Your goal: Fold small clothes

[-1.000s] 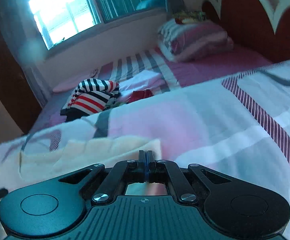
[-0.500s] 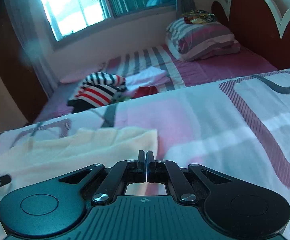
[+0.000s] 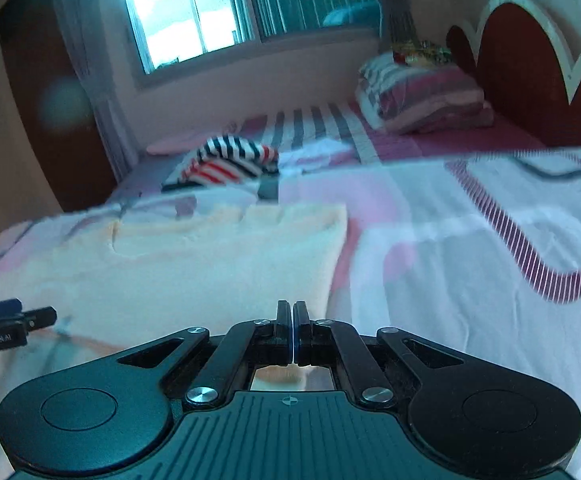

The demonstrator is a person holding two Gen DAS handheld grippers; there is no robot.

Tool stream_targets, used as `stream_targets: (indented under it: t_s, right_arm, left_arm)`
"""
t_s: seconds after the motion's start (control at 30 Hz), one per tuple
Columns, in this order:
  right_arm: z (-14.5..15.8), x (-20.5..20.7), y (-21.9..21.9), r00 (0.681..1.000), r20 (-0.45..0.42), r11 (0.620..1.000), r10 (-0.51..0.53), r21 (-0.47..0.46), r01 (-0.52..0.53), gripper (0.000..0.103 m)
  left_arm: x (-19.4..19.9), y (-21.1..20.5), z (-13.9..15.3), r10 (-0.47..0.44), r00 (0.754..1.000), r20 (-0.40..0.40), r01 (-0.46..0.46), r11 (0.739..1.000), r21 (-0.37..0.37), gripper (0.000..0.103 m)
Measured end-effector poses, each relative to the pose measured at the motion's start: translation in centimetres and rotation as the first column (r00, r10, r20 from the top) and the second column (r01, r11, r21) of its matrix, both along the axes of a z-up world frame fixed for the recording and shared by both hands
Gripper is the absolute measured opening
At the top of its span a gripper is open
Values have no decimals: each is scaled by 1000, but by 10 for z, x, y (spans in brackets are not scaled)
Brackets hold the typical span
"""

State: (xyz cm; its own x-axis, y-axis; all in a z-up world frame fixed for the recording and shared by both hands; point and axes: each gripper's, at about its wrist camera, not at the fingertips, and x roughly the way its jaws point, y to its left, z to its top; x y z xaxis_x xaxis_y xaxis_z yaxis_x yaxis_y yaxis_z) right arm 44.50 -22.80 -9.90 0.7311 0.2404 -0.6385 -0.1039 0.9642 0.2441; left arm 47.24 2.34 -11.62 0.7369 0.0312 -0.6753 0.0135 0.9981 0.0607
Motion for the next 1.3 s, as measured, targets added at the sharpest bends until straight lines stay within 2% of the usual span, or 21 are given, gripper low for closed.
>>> stream_targets:
  t_s: [0.03, 0.17, 0.23, 0.27, 0.33, 0.4, 0.47, 0.53, 0.57, 0.6, 0.63, 0.7, 0.83, 0.87, 0.9, 0.93, 0.97, 1.07, 1.13, 1.17, 1.3]
  right_arm:
    - [-9, 3, 1, 999, -38, 1000, -4, -22, 3, 0]
    - [4, 3, -4, 999, 28, 999, -28, 17, 28, 1]
    - [7, 13, -5, 997, 59, 998, -55, 19, 54, 1]
    - [4, 21, -6, 997, 43, 998, -57, 31, 55, 1]
    - [-15, 38, -4, 998, -52, 999, -45, 1, 45, 1]
    - [-13, 37, -1, 998, -31, 999, -46, -27, 46, 1]
    - [-4, 27, 1, 999, 8, 999, -52, -8, 52, 1]
    - [-10, 22, 8, 999, 9, 999, -36, -13, 36, 1]
    - [-16, 23, 13, 999, -10, 999, -31, -36, 31, 1]
    - [-16, 21, 16, 999, 11, 997, -35, -61, 36, 1]
    - [-12, 20, 20, 999, 6, 996, -50, -76, 50, 1]
    - [-2, 14, 20, 997, 31, 997, -75, -34, 76, 1]
    - [8, 0, 26, 993, 47, 995, -104, -6, 104, 1]
    - [10, -5, 29, 992, 49, 993, -113, -11, 114, 6]
    - [12, -9, 32, 992, 52, 993, -118, -12, 118, 13]
    - [14, -14, 36, 991, 54, 992, -124, -10, 125, 39]
    - [16, -18, 39, 988, 64, 990, -138, -11, 139, 58]
    - [19, -28, 53, 985, 103, 991, -137, 11, 136, 57]
    - [21, -29, 68, 986, 106, 991, -131, 14, 130, 54]
    - [22, -30, 76, 987, 107, 992, -123, 14, 122, 50]
    - [24, -26, 111, 991, 88, 995, -102, 2, 102, 48]
  left_arm:
    - [-3, -1, -1, 2, 1000, 12, -2, 1000, -3, 73]
    - [-6, -1, 6, 14, 997, 73, -16, 1000, 24, 70]
    - [3, 4, 1, 37, 999, 36, -37, 999, -4, 69]
    - [6, 5, -2, 39, 999, 23, -39, 999, -10, 71]
    - [7, 3, -4, 38, 999, 23, -38, 999, -1, 72]
    - [2, 5, 5, 49, 998, 40, -48, 999, -18, 66]
    - [-4, 7, 8, 51, 996, 80, -50, 999, -16, 73]
    - [4, 12, -4, 46, 999, 0, -46, 998, -36, 75]
    - [1, 15, -4, 44, 999, 28, -43, 998, -43, 75]
    - [-1, 17, -1, 48, 999, 26, -46, 997, -58, 72]
    - [-7, 21, 4, 49, 998, 41, -46, 996, -74, 70]
    - [-22, 36, 10, 64, 994, 83, -56, 994, -94, 70]
    - [-54, 86, 15, 142, 986, 90, -129, 983, -131, 70]
    - [-64, 103, 16, 170, 981, 89, -156, 978, -139, 70]
    - [-71, 118, 16, 199, 976, 84, -185, 972, -147, 70]
    - [-80, 135, 17, 230, 970, 79, -216, 964, -157, 70]
    - [-87, 153, 17, 267, 961, 74, -252, 953, -169, 70]
    - [-106, 207, 15, 384, 922, 43, -366, 904, -221, 66]
    - [-116, 245, 14, 457, 889, 22, -432, 855, -286, 64]
    - [-120, 259, 15, 479, 877, 20, -450, 837, -311, 60]
    - [-131, 307, 17, 554, 832, 5, -506, 764, -401, 60]
